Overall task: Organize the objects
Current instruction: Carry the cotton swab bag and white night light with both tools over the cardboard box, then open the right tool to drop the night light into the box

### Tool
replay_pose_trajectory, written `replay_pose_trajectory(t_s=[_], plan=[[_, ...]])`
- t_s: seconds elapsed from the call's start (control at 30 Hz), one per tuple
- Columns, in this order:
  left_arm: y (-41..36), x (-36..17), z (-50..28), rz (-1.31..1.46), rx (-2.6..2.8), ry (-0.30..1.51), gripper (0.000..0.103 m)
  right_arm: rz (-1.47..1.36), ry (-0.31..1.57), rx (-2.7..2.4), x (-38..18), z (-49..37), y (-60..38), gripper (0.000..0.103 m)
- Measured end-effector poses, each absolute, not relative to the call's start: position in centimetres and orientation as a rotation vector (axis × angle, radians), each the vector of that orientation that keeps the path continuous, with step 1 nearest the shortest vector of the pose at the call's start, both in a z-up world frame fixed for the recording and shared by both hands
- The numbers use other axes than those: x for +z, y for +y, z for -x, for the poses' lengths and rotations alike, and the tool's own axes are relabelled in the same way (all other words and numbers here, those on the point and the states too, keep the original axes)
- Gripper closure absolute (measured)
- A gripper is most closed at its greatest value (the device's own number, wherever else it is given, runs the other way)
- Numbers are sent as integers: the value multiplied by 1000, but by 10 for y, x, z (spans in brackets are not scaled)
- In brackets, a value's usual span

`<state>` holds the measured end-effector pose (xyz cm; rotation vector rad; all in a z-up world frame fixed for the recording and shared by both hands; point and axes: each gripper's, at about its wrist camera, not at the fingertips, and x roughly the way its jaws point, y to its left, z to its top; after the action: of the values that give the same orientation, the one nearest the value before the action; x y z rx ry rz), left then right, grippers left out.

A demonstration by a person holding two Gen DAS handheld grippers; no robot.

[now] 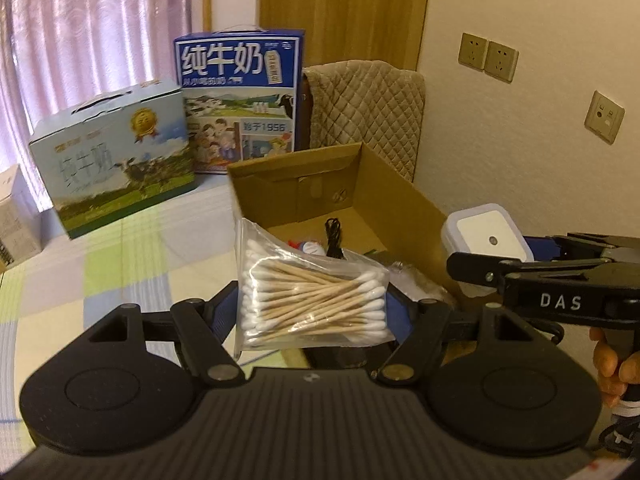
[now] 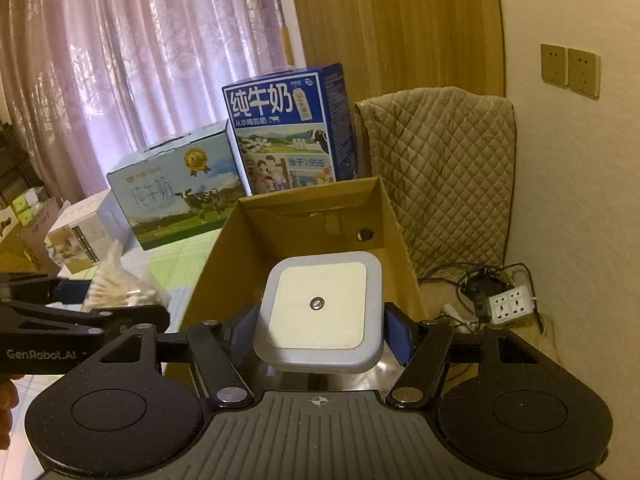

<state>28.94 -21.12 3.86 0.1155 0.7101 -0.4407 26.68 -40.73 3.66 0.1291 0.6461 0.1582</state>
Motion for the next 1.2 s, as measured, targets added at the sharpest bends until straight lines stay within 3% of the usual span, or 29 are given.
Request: replay_pose_trajectory(t_s=[1.2], plan=[[-277,-8,-435,-319,-403,756,33,66,763,220,-20,-414,-418,39]])
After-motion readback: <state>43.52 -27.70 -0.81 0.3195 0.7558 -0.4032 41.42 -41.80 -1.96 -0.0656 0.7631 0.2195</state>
